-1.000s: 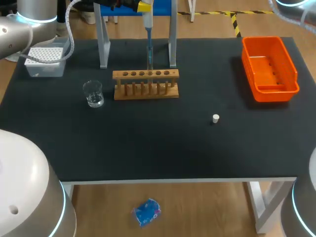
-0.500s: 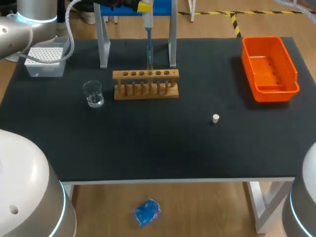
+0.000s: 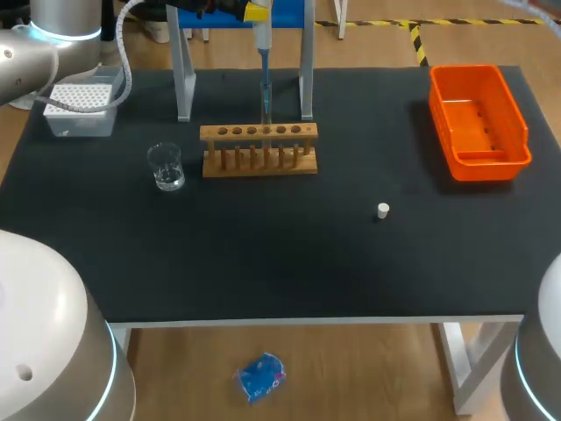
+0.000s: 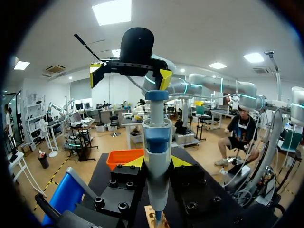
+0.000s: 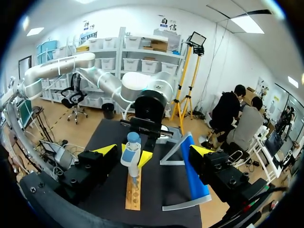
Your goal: Invert the test tube, pick up the pipette, mount the tip to pipette, aspirate from beaker and dispense into the tube, eject the tip, return the pipette, and cap with the stopper.
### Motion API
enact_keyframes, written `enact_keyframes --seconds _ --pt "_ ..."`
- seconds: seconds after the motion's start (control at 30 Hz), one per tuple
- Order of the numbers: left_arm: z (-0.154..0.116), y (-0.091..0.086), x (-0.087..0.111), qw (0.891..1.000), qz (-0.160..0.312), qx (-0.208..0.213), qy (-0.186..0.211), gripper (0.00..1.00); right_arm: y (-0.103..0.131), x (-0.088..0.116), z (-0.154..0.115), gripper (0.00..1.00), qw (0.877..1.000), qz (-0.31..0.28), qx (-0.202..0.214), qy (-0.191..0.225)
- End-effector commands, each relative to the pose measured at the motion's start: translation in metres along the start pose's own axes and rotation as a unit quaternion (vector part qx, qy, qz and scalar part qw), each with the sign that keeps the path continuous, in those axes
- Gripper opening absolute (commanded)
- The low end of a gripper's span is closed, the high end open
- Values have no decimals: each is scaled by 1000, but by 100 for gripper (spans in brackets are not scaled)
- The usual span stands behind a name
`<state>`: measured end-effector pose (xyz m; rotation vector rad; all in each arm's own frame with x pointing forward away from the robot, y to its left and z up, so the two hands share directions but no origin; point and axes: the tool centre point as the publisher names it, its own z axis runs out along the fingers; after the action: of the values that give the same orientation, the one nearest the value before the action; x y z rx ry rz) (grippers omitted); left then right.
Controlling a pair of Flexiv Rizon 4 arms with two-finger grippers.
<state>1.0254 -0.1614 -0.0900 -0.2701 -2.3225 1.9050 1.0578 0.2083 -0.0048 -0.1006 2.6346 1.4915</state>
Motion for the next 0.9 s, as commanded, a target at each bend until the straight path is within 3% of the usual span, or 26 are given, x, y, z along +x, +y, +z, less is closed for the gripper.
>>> enact_keyframes --seconds 0.03,0.17,0.2,0.23,0.27,0.9 --pt "-1 -1 -1 1000 -1 -1 3 0 5 -5 -1 100 1000 0 2 5" --pt "-1 -1 -1 1000 -1 -1 3 0 11 -6 -5 100 1000 9 4 2" --pt "-1 -1 -1 1000 -1 -1 3 0 12 -6 -5 80 1000 11 6 1" --pt "-1 -1 -1 1000 -1 -1 3 0 14 -6 -6 36 1000 11 6 1" --pt "-1 -1 -1 1000 -1 -1 3 0 16 -5 -6 0 1000 11 6 0" --pt "-1 -1 -1 1000 -1 -1 3 0 31 -3 20 0 999 25 23 28"
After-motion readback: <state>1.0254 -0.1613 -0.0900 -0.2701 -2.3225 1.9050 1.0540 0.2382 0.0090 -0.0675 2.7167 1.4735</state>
